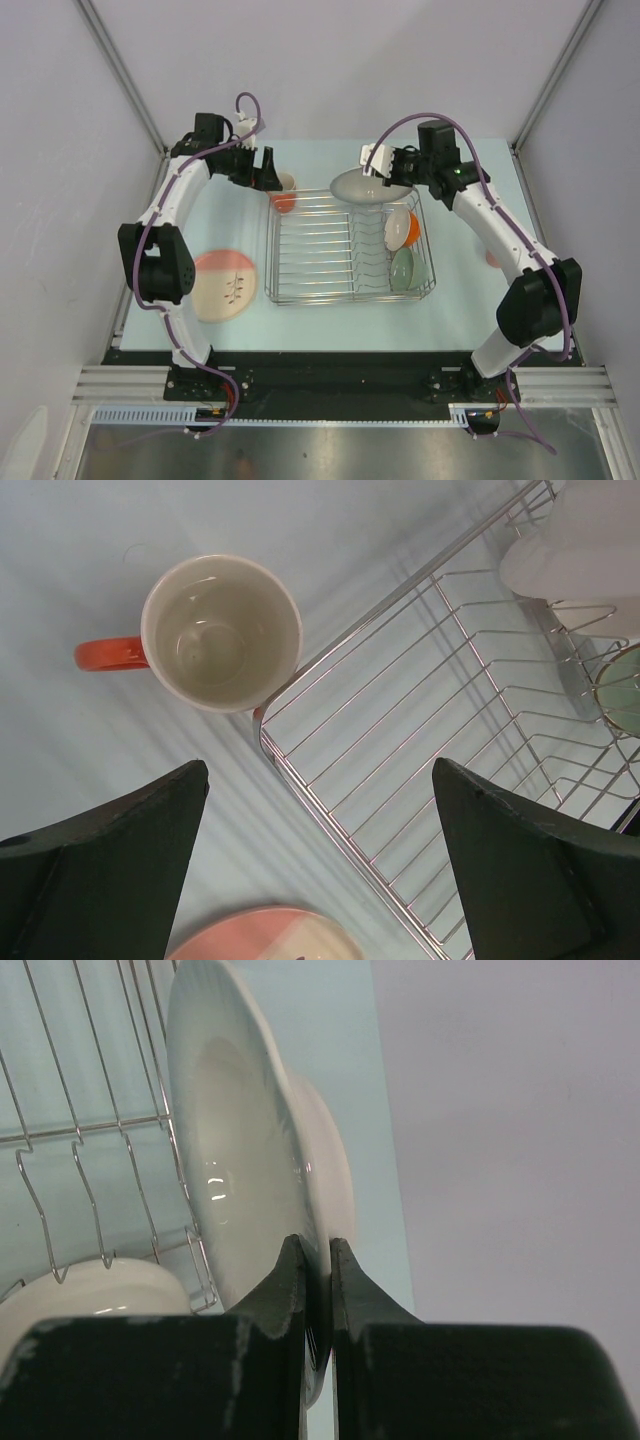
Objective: Load the mixed dishes into the dish rack
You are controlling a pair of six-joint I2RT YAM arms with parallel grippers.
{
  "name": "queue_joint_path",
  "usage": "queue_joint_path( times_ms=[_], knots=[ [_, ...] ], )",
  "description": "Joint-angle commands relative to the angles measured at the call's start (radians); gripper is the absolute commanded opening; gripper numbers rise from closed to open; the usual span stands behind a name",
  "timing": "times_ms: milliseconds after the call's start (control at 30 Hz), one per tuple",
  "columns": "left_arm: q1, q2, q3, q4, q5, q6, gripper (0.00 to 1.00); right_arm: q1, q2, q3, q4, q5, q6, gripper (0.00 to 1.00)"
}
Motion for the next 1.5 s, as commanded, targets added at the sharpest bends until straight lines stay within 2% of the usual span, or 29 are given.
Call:
queue_joint_path(
  times_ms=[0, 700, 933, 1200, 1467],
  knots=[
    [0.006, -0.055, -0.002, 0.024, 0.026, -0.008, 1.0, -0.01, -0.014, 0.017, 0.165, -0.051, 0.017, 0.0],
    [0.006, -0.055, -0.007, 0.028, 0.03, -0.008, 1.0, -0.028, 0.051, -0.066, 0.159, -0.056, 0.053, 0.0],
    [0.006, -0.054, -0.017, 0.031, 0.03, -0.008, 1.0, -0.016, -0.003, -0.145, 0.291, -0.002, 0.061, 0.0],
    [0.006, -0.052, -0.028, 0.038, 0.04, -0.009, 1.0, -0.019, -0.038, -0.164, 0.252, -0.033, 0.066, 0.0],
    [0.006, -0.052, -0.03, 0.05, 0.06, -0.025, 1.0, -0.063, -0.083, -0.164, 0.283, -0.094, 0.106, 0.0]
  ],
)
